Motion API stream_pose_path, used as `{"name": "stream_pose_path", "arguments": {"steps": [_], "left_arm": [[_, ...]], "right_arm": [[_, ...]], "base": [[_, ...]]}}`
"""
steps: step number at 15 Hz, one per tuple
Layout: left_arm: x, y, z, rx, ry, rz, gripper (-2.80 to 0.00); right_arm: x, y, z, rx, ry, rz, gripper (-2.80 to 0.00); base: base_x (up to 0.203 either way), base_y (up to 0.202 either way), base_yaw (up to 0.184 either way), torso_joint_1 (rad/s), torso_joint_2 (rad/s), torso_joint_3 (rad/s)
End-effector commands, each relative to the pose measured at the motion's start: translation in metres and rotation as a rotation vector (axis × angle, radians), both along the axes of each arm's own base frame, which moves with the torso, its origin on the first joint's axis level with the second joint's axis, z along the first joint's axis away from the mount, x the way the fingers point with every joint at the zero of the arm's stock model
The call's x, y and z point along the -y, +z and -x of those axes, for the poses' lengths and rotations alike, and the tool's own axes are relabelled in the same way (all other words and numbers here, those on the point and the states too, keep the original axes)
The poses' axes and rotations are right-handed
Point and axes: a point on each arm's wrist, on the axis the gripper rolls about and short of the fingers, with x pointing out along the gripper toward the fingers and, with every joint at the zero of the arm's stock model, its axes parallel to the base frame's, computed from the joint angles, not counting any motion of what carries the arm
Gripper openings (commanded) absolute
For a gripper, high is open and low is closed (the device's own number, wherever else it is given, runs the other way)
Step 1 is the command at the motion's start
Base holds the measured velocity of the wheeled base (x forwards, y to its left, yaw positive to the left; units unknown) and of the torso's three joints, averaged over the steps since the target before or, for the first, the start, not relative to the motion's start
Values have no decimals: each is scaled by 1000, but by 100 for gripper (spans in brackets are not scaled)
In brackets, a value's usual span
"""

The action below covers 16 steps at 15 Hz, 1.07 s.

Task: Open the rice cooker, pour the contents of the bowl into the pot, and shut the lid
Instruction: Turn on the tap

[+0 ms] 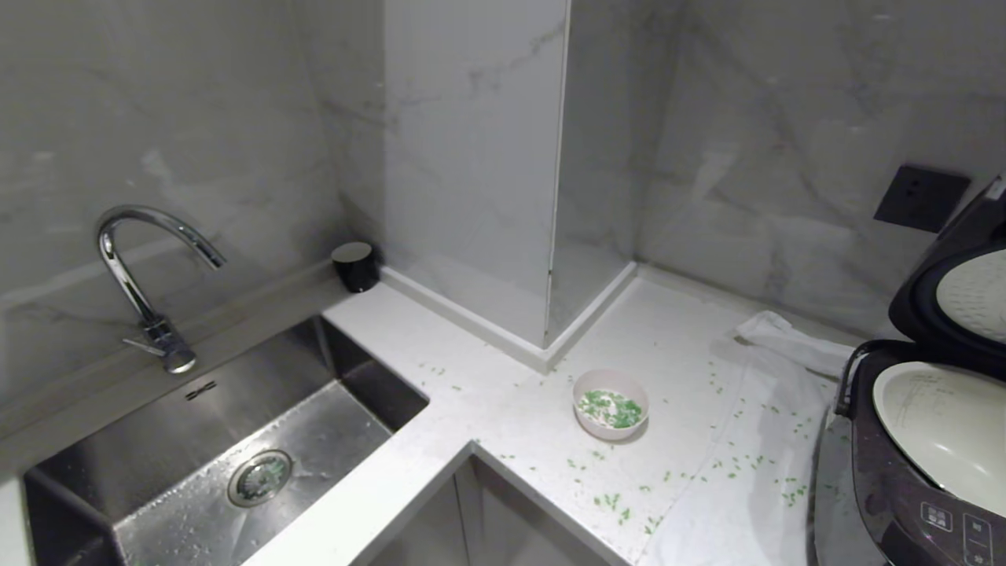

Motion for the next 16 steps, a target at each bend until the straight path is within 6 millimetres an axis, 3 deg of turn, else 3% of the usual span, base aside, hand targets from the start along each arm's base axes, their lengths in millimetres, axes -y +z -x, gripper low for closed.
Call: {"name": "stream_pose_path", "arguments": {"steps": [1,16], "left_arm": [[0,-1,0,-2,1,1,-280],[0,0,0,-9,7,-7,-280]], "right_arm": [[0,0,0,0,0,0,-280],[0,0,0,2,1,0,-280]], "base": [[0,0,0,0,0,0],[0,0,0,0,0,0]]}}
